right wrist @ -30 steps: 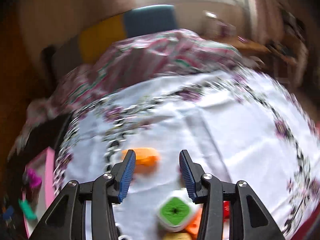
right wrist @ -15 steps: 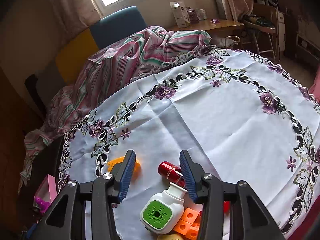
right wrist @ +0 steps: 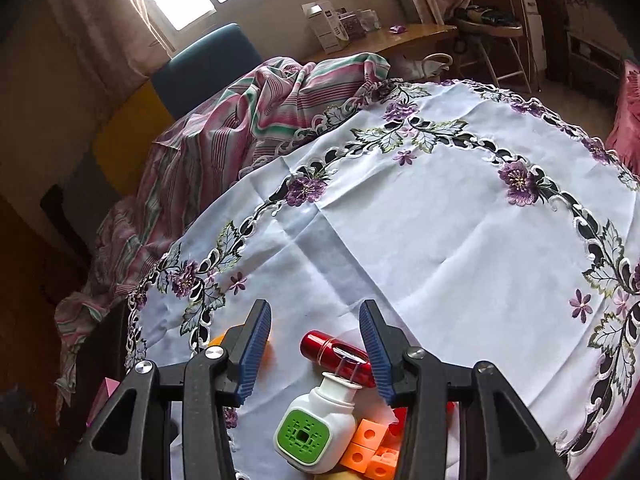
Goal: Organize rigid objects
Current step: 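Grasp the yellow plastic piece with the left tool while the right tool approaches the white plug, then grasp the white green-faced plug with the right tool while the left tool carries the yellow piece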
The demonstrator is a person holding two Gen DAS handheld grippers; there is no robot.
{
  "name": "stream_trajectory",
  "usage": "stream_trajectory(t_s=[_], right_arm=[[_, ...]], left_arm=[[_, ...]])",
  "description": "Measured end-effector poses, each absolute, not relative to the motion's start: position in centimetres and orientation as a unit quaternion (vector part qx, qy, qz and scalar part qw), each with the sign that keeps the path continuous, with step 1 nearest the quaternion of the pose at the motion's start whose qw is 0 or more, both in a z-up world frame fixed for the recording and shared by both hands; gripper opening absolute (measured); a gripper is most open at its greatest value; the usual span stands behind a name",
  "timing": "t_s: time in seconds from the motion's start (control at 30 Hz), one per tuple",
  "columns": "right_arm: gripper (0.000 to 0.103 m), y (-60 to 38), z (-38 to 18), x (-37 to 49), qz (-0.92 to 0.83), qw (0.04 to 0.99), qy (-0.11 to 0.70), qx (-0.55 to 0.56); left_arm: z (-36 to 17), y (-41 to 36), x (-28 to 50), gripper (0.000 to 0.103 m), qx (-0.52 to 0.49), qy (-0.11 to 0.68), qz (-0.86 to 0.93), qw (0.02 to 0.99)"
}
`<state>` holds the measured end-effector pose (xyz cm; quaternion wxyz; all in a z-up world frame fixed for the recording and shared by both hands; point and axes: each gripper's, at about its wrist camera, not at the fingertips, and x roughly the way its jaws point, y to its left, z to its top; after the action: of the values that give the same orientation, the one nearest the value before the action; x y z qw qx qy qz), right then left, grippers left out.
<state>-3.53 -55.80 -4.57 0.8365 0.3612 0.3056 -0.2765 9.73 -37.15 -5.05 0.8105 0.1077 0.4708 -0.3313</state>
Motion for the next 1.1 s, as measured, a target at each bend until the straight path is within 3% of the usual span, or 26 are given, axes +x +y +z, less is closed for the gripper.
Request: stream_trajectory(t_s=[0.17, 0.27, 0.47, 0.5, 0.57, 0.9, 1.1], right_arm=[[0.048, -56.1, -4.7, -3.6, -0.267, 0.835, 0.3, 0.376], [0.055, -56.2, -4.8, -3.7, -0.261, 0.834, 0.299, 0.384], [0.056, -56.3, -4.7, -3.9, -0.256, 0.834, 0.292, 0.392], [0.056, -56.3, -4.7, -3.9, -0.257, 0.834, 0.291, 0.393], [0.056, -56.4, -4.8, -4.0, -0.259, 0.833, 0.289, 0.395], [0.056, -56.8, -5.5, -3.8, -0.26, 0.826, 0.304, 0.397], [0.056, -56.8, -7.6, -2.7, -0.239, 0.801, 0.364, 0.41]], left_arm=[[-6.6, -41.2, 10.8, 0.086, 0.127, 0.477, -0.332, 0.803], [-7.5, -42.9, 11.5, 0.086, 0.131, 0.483, -0.33, 0.8], [-9.2, -45.3, 13.0, 0.088, 0.132, 0.498, -0.319, 0.795], [-9.7, -45.7, 13.2, 0.084, 0.14, 0.5, -0.316, 0.794], [-10.5, -46.1, 13.4, 0.066, 0.152, 0.51, -0.32, 0.784], [-8.2, -40.5, 9.6, 0.065, 0.155, 0.456, -0.347, 0.805], [-6.9, -35.8, 6.8, 0.065, 0.149, 0.443, -0.343, 0.815]])
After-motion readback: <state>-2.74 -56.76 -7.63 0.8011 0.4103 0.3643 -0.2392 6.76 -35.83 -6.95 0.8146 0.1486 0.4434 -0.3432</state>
